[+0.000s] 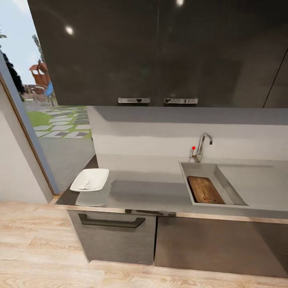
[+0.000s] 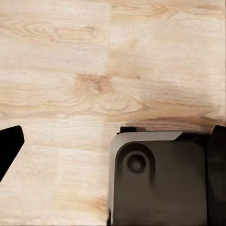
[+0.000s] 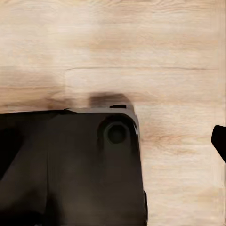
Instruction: In the kitchen, take the Vidalia onion out of the sink, dice it on the chopping board with the paring knife, put the diced onion into the bowl on the countertop, then place both the paring knife and the chopping board into the sink.
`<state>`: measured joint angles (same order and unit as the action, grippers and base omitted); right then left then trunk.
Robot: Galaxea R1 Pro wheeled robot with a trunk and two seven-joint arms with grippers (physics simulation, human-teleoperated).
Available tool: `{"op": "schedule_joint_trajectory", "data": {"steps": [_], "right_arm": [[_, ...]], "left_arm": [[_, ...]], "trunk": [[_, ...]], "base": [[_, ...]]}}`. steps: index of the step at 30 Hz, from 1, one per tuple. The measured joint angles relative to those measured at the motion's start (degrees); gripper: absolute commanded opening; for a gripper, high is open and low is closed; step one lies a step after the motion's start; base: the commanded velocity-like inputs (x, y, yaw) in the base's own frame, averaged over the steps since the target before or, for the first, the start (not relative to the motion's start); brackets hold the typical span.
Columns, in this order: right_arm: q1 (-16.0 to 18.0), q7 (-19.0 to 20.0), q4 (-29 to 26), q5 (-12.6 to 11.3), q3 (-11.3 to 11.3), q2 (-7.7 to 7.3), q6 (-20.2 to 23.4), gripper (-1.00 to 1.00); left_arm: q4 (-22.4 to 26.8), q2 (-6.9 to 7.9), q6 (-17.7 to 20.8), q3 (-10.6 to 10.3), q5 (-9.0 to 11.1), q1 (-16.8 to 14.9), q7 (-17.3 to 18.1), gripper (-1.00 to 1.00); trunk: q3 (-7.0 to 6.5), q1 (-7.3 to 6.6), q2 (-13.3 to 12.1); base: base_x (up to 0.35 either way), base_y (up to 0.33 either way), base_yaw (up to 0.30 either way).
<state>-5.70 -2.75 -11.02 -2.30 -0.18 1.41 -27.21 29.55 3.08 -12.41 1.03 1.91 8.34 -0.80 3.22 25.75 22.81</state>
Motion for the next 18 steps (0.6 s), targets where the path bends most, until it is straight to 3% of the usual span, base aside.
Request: {"op": "schedule_joint_trajectory", "data": {"steps": [2, 5, 7, 12, 18], "right_arm": [[0.0, -0.1, 2.5, -0.1, -0.2, -0.01, 4.3, 1.00], [0.0, 0.2, 3.5, -0.3, -0.4, -0.05, 15.8, 1.00], [0.0, 0.2, 3.5, -0.4, -0.5, -0.09, 18.6, 1.00], [0.0, 0.1, 2.7, -0.1, -0.4, -0.01, 19.9, 1.00], [0.0, 0.0, 0.9, -0.1, -0.4, 0.06, 15.7, 1.00]], "left_arm": [[-2.6, 0.09, 0.0, 1.3, -0.1, 0.0, 0.0, 1.00], [-5.7, 0.24, 0.0, 1.8, -0.1, 0.0, -0.2, 1.00], [-7.5, 0.48, 0.0, 1.9, -0.1, 0.0, -0.2, 1.00], [-13.4, 0.80, 0.0, 1.9, -0.3, 0.0, -0.2, 1.00], [-14.8, 0.52, 0.0, 1.6, -0.2, 0.0, 0.0, 1.00]], "trunk": [[0.00, 0.00, 0.0], [0.00, 0.00, 0.0], [0.00, 0.00, 0.0], [0.00, 0.00, 0.0], [-0.01, 0.00, 0.0]], "base": [[0.000, 0.000, 0.000], [0.000, 0.000, 0.000], [0.000, 0.000, 0.000], [0.000, 0.000, 0.000], [0.000, 0.000, 0.000]]}}
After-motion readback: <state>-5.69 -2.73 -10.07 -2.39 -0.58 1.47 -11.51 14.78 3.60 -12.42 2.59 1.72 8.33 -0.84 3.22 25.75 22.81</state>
